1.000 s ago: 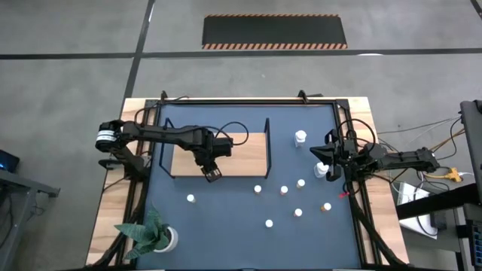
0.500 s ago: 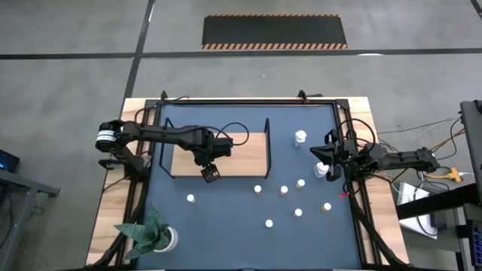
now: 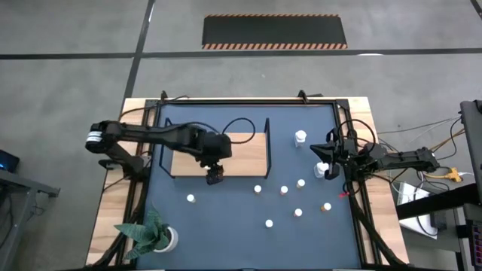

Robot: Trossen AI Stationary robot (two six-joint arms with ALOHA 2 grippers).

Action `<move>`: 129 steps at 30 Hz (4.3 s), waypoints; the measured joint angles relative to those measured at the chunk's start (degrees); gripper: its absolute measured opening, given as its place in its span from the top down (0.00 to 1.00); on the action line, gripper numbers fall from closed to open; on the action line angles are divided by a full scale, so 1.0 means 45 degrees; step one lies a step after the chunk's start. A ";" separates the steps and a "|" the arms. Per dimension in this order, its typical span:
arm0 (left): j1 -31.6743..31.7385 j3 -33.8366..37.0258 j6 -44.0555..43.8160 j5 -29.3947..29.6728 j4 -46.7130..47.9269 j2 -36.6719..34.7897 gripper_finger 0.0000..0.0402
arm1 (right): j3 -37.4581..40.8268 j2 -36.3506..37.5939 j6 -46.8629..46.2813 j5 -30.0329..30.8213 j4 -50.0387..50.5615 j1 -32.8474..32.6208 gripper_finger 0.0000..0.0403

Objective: Pick and place medicine bottles onto shelf by color
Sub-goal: Put the right yellow pill bottle on the shelf

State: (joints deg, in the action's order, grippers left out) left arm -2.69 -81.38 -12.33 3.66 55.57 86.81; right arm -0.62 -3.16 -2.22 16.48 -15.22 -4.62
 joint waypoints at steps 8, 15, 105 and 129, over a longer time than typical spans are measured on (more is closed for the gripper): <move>-0.1836 0.1719 0.4153 0.2987 -0.6524 -0.1743 0.44 | 0.0000 -0.0122 -0.0927 0.0813 -0.1595 0.0005 0.98; -0.2113 0.4482 0.7308 0.3075 -1.1173 -0.2777 0.44 | -0.0731 -0.0718 -0.1037 0.0798 -0.1755 0.0005 0.98; -0.2095 1.0087 0.9490 0.4620 -1.7909 -0.7224 0.44 | -0.9018 -1.4469 -0.4986 -0.1645 1.2524 -0.3167 0.40; -0.2095 1.0078 0.9498 0.4620 -1.7908 -0.7224 0.44 | -0.8966 -1.4469 -0.5376 -0.1669 1.2501 -0.3167 0.59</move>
State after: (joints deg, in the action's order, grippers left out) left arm -12.12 -36.03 30.41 24.45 -25.02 54.30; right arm -40.97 -68.27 -26.41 8.97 41.04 -18.87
